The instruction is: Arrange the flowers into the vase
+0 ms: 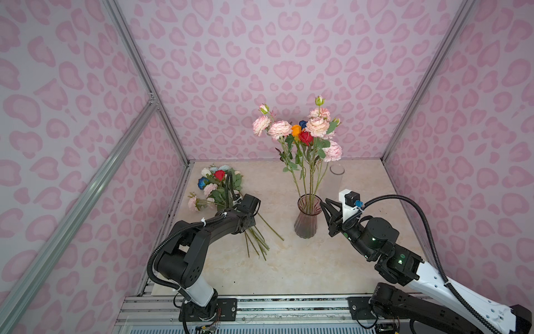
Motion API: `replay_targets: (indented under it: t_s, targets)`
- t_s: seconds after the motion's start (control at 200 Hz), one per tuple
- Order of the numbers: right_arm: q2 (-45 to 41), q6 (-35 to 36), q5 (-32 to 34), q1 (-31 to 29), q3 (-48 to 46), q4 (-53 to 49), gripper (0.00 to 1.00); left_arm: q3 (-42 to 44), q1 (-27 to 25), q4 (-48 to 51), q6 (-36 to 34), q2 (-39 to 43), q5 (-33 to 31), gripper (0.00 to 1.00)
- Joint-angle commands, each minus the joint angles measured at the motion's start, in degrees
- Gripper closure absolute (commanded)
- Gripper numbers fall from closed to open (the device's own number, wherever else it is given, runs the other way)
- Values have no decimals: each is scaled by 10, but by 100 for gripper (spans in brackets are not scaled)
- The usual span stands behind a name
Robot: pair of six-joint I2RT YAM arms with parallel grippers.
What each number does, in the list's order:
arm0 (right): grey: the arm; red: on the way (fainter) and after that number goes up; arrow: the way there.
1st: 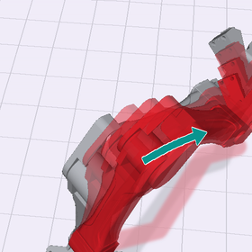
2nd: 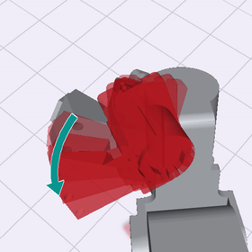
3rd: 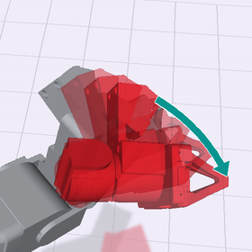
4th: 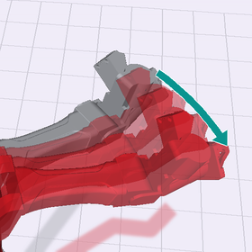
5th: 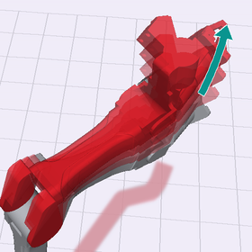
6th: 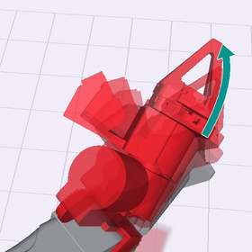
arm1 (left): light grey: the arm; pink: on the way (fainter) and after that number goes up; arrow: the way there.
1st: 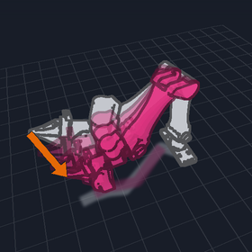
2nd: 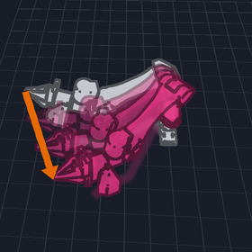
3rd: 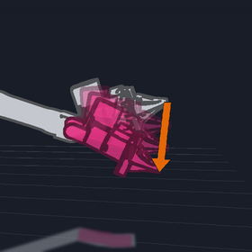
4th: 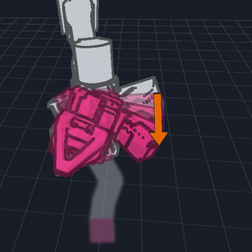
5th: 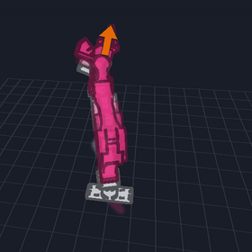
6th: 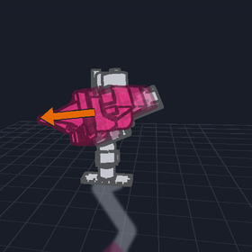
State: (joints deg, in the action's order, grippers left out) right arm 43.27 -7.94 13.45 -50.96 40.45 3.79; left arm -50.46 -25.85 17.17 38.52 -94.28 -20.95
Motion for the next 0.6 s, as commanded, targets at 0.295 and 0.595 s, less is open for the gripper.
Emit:
replay_targets:
  t_s: [0.295,0.595]
  targets:
    - [3,-10,-4,4,-12,19,75,9,-2,23,0,43,8,79]
    - [8,-15,-9,4,-10,19,75,40,-7,27,5,68,25,77]
